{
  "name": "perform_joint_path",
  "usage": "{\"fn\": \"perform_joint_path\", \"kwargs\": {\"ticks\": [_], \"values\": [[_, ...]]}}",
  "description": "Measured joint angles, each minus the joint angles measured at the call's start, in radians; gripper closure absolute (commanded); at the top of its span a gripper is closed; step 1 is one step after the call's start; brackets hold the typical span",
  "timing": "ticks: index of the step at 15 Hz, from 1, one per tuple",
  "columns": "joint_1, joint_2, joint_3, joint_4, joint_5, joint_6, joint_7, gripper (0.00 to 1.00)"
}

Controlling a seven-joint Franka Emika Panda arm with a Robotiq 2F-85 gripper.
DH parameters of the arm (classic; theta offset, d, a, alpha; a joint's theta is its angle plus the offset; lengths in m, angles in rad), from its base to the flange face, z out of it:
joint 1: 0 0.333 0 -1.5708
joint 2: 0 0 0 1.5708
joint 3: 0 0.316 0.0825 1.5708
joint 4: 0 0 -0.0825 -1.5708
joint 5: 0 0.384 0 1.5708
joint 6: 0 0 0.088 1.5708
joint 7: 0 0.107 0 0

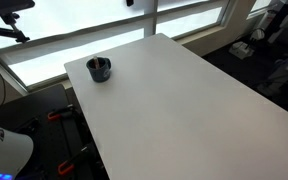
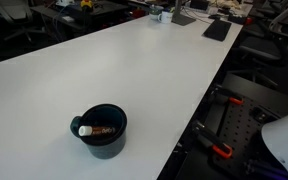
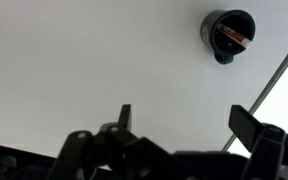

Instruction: Take the red marker out of the mug.

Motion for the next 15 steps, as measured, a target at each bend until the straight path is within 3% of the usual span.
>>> {"fn": "perform_joint_path", "kwargs": {"ticks": [4,11,15], "values": [[0.046,0.029,0.007,-0.103,-0.003,0.065,-0.174,0.00],[0.052,0.039,-0.001,-0.109,-0.003,0.074,-0.172,0.00],[0.052,0.079,0.008,-0.127,-0.006,0.205,-0.131,0.00]]}}
